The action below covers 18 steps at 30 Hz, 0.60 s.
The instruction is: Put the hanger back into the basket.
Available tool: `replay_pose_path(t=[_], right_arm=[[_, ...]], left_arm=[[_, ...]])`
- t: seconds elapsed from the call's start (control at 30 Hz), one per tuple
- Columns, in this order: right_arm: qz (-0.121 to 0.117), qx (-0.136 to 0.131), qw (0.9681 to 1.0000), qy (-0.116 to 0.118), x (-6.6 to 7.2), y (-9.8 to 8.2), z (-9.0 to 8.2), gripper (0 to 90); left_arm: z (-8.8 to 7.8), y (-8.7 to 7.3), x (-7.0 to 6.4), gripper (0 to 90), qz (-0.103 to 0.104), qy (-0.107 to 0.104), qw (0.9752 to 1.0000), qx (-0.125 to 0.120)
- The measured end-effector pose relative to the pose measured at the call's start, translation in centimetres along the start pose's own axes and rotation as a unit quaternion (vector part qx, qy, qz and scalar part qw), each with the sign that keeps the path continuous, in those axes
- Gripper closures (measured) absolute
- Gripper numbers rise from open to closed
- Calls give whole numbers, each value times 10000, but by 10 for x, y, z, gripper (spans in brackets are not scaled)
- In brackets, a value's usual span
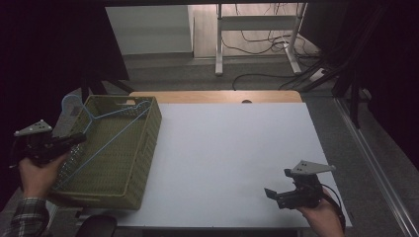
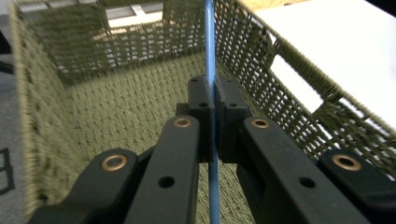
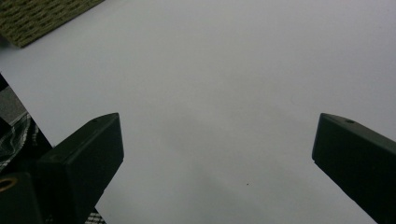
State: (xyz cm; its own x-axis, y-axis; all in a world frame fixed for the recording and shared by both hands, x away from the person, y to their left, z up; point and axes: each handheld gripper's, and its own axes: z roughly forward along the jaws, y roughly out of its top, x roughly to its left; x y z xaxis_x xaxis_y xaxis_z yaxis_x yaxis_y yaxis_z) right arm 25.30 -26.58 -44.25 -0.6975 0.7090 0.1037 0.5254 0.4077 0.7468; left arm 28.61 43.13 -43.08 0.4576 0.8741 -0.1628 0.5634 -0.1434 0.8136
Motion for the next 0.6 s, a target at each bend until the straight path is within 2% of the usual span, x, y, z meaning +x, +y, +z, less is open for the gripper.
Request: replay_pose_path(t=[0.1,0.2,0.23,0.27,0.3,0.4,0.6], right_arm=[[-17,70,10000,41,1,-1,3,19],[-28,126,9999,46,1,-2,5,18],[-48,138,9999,30,1,-2,6,18],[-48,138,9999,30,1,-2,6,18],[-62,146,9999,20,1,-2,6,18],[-19,66,10000,-11,0,-3,4,17],[-3,-25,10000,-28,0,-3,2,15]], left_arm=[[10,-3,0,872,-17,-34,9999,101],[19,-4,1,859,-53,91,9994,316],[19,-4,0,799,-55,182,9994,274],[19,-4,0,724,-55,182,9994,274],[16,-3,0,724,-66,208,9996,194],[11,0,-6,521,-76,290,9995,106],[7,-3,-19,315,-138,180,9997,-25]])
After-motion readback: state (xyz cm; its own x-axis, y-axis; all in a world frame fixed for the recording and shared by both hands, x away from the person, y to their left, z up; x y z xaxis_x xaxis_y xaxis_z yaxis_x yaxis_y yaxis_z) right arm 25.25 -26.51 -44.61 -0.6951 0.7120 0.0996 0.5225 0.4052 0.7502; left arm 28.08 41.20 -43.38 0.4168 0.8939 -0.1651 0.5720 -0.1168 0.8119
